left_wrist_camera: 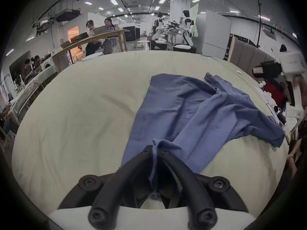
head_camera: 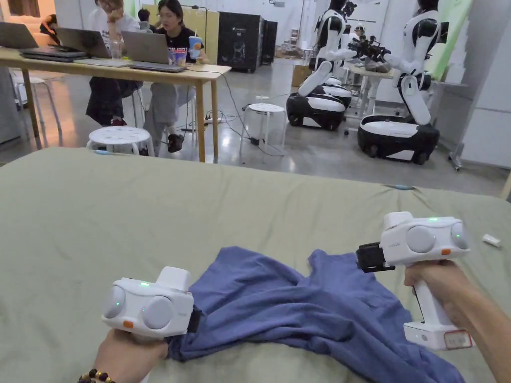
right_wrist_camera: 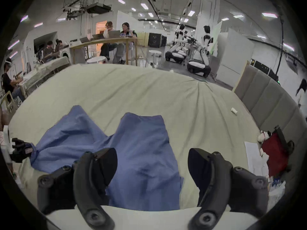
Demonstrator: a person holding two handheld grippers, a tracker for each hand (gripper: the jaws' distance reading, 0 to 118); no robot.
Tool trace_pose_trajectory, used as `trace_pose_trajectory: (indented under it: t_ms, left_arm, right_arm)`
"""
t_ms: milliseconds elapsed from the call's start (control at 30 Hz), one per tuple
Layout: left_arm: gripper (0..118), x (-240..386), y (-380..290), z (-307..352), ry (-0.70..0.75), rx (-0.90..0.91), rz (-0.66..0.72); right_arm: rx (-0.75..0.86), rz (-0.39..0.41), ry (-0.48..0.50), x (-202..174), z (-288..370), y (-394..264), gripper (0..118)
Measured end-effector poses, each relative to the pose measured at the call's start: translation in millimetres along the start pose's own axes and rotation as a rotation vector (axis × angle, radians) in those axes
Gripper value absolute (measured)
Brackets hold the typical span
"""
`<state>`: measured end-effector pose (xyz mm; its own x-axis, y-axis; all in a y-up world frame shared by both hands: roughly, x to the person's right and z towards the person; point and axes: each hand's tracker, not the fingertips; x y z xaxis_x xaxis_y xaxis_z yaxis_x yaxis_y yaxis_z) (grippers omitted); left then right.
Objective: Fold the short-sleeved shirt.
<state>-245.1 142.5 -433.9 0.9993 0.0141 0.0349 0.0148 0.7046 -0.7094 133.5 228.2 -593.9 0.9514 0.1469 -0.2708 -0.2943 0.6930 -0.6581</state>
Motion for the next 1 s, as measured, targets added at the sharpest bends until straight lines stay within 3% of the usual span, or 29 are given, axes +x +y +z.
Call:
trace_pose_trajectory:
  t_ms: [233, 333, 400, 467, 500, 533, 600, 733, 800, 900, 1000]
  left_arm:
    - [1, -2.4, 3.9, -20.1, -0.009, -0.039, 0.012]
    - [1, -2.5, 4.9, -18.6, -0.01, -0.042, 0.01]
    - [1, -3.6, 6.7, -17.8, -0.015, -0.041, 0.019]
    - [1, -3.7, 8.5, -16.4, -0.022, -0.041, 0.025]
    - [1, -3.2, 8.8, -16.1, -0.021, -0.04, 0.024]
    - [1, -2.8, 9.2, -16.1, -0.019, -0.039, 0.021]
    - [1, -2.0, 9.5, -15.9, -0.018, -0.041, 0.021]
    - [1, -1.4, 8.4, -14.8, -0.017, -0.038, 0.034]
    - [1, -2.3, 7.6, -12.6, -0.018, -0.036, 0.036]
    - [1, -5.2, 8.1, -9.2, -0.021, -0.031, 0.037]
    - [1, -7.6, 12.6, -4.6, -0.013, -0.014, 0.047]
  right_arm:
    - [-0.176, 0.031, -0.001, 9.6, -81.2, -3.5, 91]
    - [-0.246, 0.008, -0.033, 18.6, -108.6, -17.6, 87]
    - [-0.282, -0.008, -0.047, 19.7, -115.7, -27.9, 69]
    - [-0.25, -0.089, 0.017, 21.1, -114.0, -34.0, 61]
    - [-0.255, -0.092, 0.001, 20.5, -112.3, -32.7, 54]
    - [-0.256, -0.065, 0.001, 23.0, -121.9, -28.9, 43]
    - [-0.251, -0.019, 0.006, 17.3, -118.8, -24.3, 0]
    - [-0.246, 0.099, -0.065, 2.3, -115.6, -22.3, 0]
    - [-0.227, 0.079, -0.066, -6.9, -96.9, -27.7, 0]
    - [-0.126, 0.016, 0.007, -5.3, -65.7, -27.5, 0]
    - [-0.008, 0.046, -0.015, -6.4, -23.9, -24.5, 0]
